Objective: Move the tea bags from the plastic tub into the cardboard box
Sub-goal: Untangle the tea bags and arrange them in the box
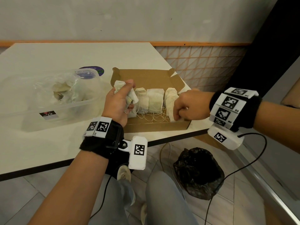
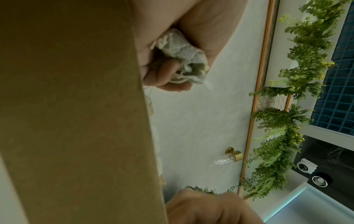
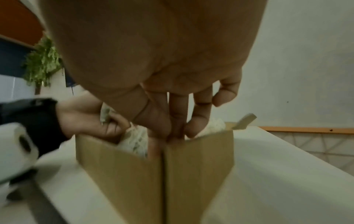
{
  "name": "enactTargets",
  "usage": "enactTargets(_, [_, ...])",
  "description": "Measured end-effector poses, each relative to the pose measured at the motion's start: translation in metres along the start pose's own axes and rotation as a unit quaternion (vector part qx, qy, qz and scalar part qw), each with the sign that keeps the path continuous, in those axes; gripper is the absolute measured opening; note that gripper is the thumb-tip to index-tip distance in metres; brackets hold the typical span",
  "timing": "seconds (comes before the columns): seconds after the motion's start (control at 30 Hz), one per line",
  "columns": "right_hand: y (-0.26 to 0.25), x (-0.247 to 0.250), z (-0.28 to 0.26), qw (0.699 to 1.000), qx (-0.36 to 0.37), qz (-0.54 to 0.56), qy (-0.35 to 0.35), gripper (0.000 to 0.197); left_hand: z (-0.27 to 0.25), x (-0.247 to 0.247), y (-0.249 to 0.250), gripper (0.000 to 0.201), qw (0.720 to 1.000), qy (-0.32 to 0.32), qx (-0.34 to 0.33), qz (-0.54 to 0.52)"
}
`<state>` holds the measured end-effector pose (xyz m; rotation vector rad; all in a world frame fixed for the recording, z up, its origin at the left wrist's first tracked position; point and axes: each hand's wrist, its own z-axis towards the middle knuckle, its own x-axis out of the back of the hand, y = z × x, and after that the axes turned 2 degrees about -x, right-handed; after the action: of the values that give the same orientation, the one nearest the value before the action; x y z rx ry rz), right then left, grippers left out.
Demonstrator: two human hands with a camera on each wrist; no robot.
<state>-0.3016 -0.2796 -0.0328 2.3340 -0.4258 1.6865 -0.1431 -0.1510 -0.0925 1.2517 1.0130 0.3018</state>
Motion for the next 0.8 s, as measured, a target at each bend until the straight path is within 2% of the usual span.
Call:
enactTargets(0.13, [-0.004,0.021,0.002,0.988,-0.008,0.148,0.031,0.03,0.001,0.001,-0.001,0.005,1.0,-0.012,0.001,-0.008])
enactTargets(0.27, [-0.012,0.014,0.013,0.987,-0.017,0.15,-0.061,0.025,0.002,0.001,0.0,0.016,1.0,-0.024,0.01,-0.017])
enactTargets(0.3, [-0.013,0.014,0.016,0.988,-0.022,0.147,-0.05,0.024,0.002,0.001,0.001,0.018,0.999,-0.03,0.018,-0.025])
enactTargets(0.37, [-0.016,0.017,0.021,0.98,-0.023,0.19,0.05,0.019,0.001,0.001,0.003,0.023,0.997,-0.034,0.046,-0.046])
enactTargets(0.43, [-0.029,0.019,0.025,0.934,-0.005,0.321,0.158,0.01,0.001,0.0,0.004,0.029,0.994,-0.043,0.075,-0.068])
enactTargets(0.47, [-0.039,0.018,0.026,0.904,-0.001,0.387,0.179,0.015,0.0,-0.001,0.003,0.034,0.991,-0.057,0.088,-0.08])
enactTargets(0.5, [-0.05,0.014,0.03,0.882,-0.002,0.434,0.182,0.024,-0.001,-0.001,0.004,0.043,0.989,-0.072,0.098,-0.086])
enactTargets(0.57, [-0.069,0.002,0.039,0.861,-0.003,0.478,0.175,0.037,-0.002,0.0,0.004,0.053,0.985,-0.087,0.112,-0.093])
enactTargets(0.63, [-0.076,-0.009,0.05,0.842,-0.006,0.496,0.213,0.03,-0.003,0.001,0.005,0.047,0.985,-0.081,0.118,-0.097])
enactTargets(0.67, [-0.076,-0.012,0.054,0.817,-0.014,0.526,0.235,0.02,-0.002,0.002,0.004,0.044,0.986,-0.077,0.115,-0.094])
enactTargets(0.73, [-0.074,-0.016,0.058,0.731,-0.024,0.635,0.25,0.007,-0.001,0.002,0.003,0.033,0.99,-0.072,0.095,-0.075])
enactTargets(0.8, [-0.07,-0.018,0.057,0.628,-0.015,0.739,0.243,0.007,0.002,0.001,0.001,0.029,0.994,-0.068,0.076,-0.041])
